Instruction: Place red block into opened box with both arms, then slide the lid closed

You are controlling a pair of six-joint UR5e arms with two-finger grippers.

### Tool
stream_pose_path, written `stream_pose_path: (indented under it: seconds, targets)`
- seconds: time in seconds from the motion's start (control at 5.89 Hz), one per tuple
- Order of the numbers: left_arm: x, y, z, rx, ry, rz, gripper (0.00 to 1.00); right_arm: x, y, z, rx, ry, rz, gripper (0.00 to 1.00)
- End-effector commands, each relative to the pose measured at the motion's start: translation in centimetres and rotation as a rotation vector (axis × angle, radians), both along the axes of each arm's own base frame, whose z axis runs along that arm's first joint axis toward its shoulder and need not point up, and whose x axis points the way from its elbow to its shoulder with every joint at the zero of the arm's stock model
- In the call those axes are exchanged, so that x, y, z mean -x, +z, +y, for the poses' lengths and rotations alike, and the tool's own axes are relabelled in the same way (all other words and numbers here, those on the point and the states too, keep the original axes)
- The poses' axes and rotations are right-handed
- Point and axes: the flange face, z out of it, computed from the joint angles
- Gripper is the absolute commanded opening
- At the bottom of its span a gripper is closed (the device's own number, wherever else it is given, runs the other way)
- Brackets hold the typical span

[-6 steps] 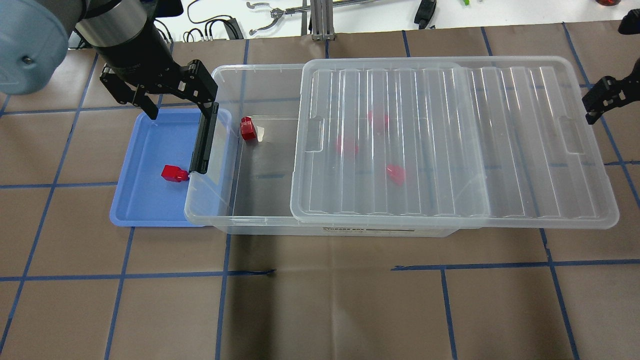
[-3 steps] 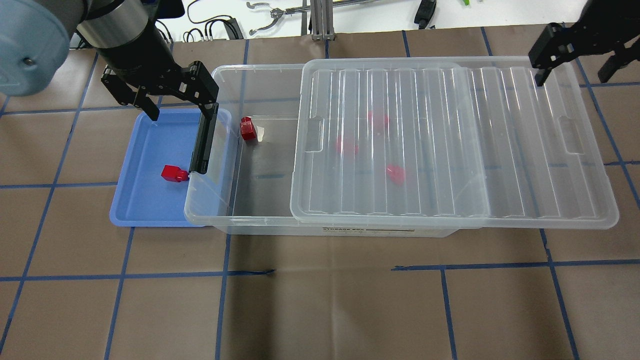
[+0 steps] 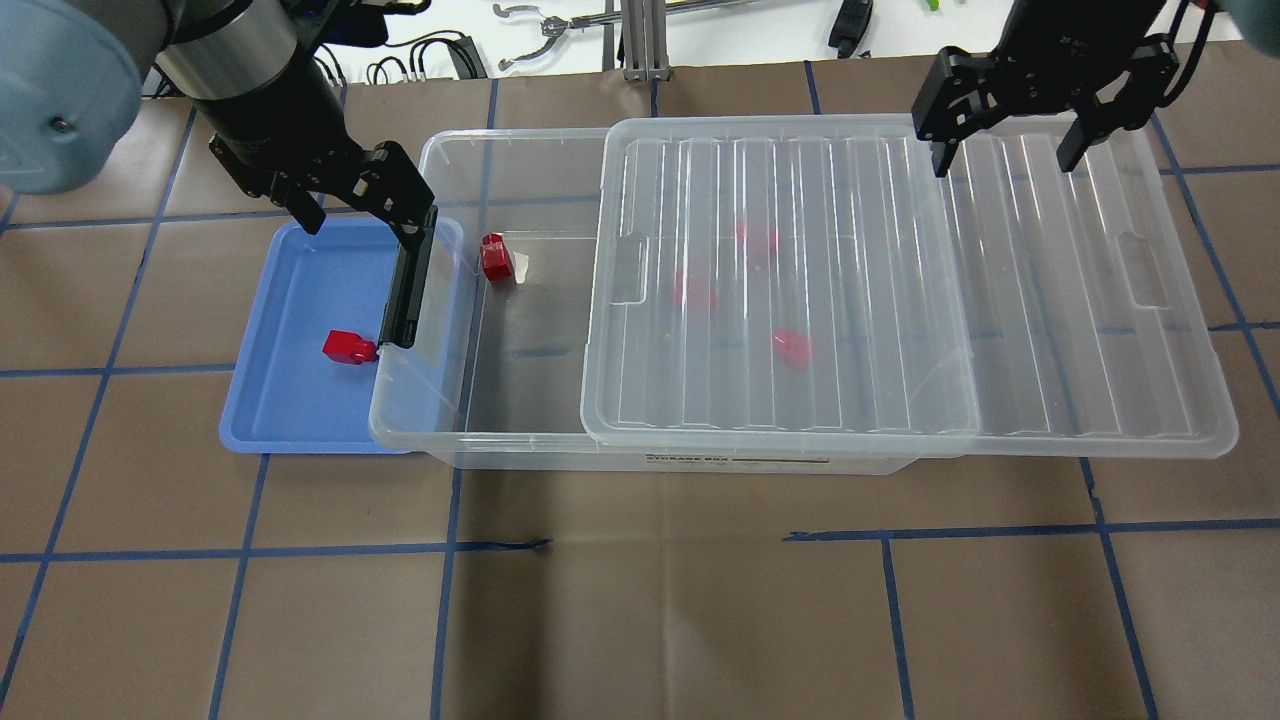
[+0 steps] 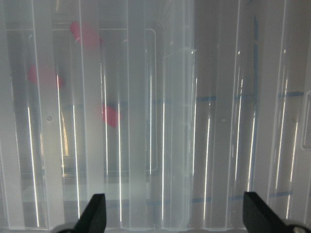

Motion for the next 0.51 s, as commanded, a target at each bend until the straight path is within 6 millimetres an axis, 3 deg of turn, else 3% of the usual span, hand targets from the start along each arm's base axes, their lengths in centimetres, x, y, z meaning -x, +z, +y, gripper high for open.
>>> stream_pose_path:
  seconds: [0.0,0.17,0.34]
  targets:
    - [-0.1,-1.2,1.7,-0.014,-0.364,0.015,0.99,-2.7,0.1,0.7,0.001,-0.006,-0.036,1.0]
    - [-0.8,-1.8,1.7,-0.027,-0.51,0.027,0.99,-4.5,-0.3,1.0,-0.005,-0.002,-0.028,1.0]
    - [-1.9,-2.8,2.1,-0.069,-0.664,-0.004,0.99,-4.5,-0.5,0.8,-0.01,-0.002,-0.028,1.0]
